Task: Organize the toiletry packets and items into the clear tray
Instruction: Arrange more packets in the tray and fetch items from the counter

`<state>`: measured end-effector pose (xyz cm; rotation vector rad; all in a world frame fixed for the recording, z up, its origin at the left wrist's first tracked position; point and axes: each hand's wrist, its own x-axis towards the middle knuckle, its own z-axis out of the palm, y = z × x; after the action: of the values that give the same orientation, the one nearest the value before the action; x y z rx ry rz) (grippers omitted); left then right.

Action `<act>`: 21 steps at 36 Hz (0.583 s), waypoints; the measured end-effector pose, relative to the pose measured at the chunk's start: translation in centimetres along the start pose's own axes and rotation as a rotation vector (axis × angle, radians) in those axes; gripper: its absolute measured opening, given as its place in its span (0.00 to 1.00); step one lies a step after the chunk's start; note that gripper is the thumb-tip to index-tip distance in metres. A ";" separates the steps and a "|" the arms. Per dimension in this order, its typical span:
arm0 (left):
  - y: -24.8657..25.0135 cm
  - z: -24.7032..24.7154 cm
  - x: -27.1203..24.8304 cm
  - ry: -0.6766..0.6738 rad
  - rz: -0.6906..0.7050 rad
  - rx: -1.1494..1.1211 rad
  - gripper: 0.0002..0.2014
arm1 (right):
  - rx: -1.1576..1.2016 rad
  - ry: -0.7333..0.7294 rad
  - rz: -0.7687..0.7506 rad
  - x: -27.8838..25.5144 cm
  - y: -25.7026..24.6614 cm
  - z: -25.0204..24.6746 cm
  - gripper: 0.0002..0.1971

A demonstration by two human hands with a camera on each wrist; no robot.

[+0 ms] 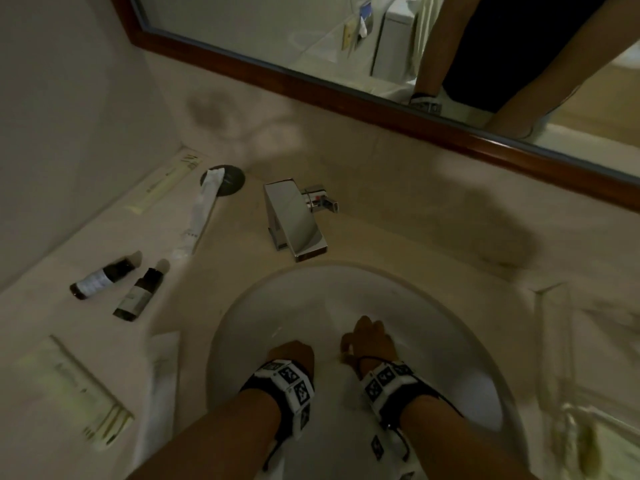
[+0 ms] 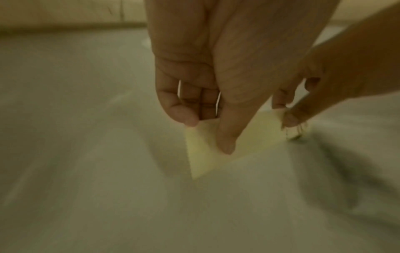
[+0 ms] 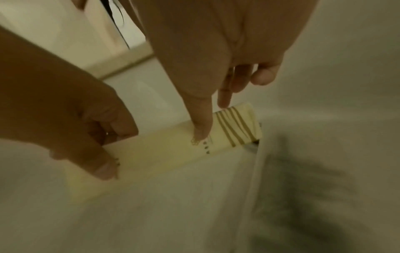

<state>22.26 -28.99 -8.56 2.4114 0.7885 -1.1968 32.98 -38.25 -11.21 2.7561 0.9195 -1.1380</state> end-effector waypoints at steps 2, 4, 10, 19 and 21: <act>-0.1 -1.0 -1.5 0.039 0.023 -0.032 0.17 | 0.029 0.000 -0.003 -1.1 0.3 -1.3 0.16; -0.1 -1.8 -3.0 0.105 0.047 -0.097 0.17 | 0.073 -0.028 -0.041 -2.6 0.6 -2.8 0.14; 0.9 -3.9 -7.2 0.226 0.075 -0.263 0.17 | 0.166 0.024 -0.075 -8.8 2.5 -6.4 0.09; 5.9 -5.7 -12.8 0.313 0.321 -0.189 0.21 | 0.076 0.234 -0.151 -18.5 7.7 -9.0 0.29; 7.6 -5.5 -13.4 0.352 0.394 -0.224 0.16 | 0.069 0.269 -0.133 -20.0 9.2 -9.1 0.31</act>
<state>23.71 -36.52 5.86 2.4609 0.4715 -0.5157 32.43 -54.04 6.64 2.9971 1.1234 -0.8391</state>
